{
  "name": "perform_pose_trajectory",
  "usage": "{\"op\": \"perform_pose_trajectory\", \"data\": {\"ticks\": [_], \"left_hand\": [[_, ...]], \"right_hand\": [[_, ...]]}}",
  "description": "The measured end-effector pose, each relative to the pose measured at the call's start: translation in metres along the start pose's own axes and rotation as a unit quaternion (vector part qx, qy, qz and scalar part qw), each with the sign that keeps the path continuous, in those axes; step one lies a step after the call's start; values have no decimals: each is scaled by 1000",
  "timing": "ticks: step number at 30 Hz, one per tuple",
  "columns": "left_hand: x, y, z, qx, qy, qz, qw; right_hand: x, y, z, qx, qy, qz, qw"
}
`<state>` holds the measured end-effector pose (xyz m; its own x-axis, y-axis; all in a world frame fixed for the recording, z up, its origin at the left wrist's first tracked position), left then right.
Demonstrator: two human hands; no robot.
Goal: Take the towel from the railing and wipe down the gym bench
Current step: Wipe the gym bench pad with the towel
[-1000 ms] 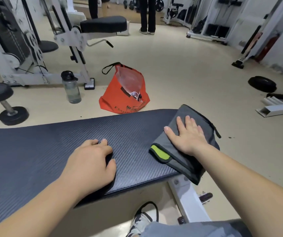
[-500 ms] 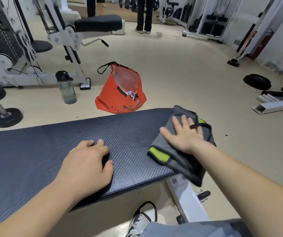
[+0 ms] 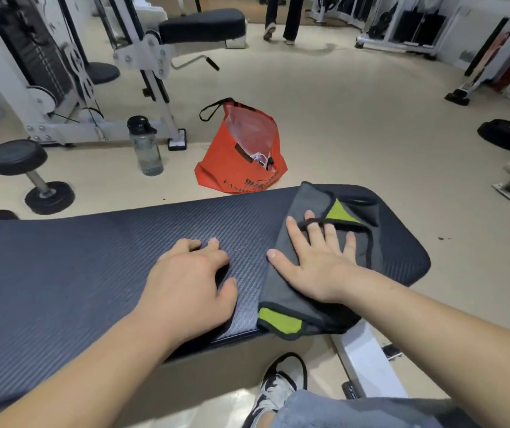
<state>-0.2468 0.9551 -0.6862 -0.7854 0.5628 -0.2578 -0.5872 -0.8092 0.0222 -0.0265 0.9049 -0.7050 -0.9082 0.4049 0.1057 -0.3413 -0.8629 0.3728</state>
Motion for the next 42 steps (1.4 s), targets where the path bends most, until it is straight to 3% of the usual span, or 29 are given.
{"op": "perform_pose_trajectory", "data": {"ticks": [3,6,8,11,15,22,25,29,35,38,42], "left_hand": [[2,0,0,2,10,0,1000],[4,0,-1,3,17,-5,1000],[6,1,-1,5,23,-8,1000],[6,2,-1,10,24,-9,1000],[3,2,0,13,9,-6,1000],[6,-2,6,15,31,0,999],[10,-2,6,29,43,-1,999],[15,-1,6,46,55,-9,997],[24,4,18,70,100,-14,992],[42,16,34,40,124,10,991],[76,39,56,5,99,44,994]], "right_hand": [[-31,-27,19,-41,-13,-8,999],[-82,-38,29,-89,-23,-124,988],[-101,-34,29,-81,-57,-191,976],[-91,-23,23,-71,-65,-228,969],[-46,-2,8,-38,-41,-181,982],[16,-6,1,11,-12,-10,1000],[-12,-38,24,-19,-45,-26,998],[-43,-58,32,-64,-67,-124,988],[-11,-59,28,-54,-73,-175,980],[33,-60,24,-44,-56,-149,986],[124,-45,4,-34,2,-17,999]]}}
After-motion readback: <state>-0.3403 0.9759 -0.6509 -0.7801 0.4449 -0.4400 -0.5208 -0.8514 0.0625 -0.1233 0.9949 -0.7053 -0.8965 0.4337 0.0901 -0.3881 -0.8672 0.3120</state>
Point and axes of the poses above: each hand's wrist, its own y-axis away from the middle knuckle, its own z-axis out of the back of the hand, x = y × z, the point moved 2 cm from there along -y, towards the middle knuckle
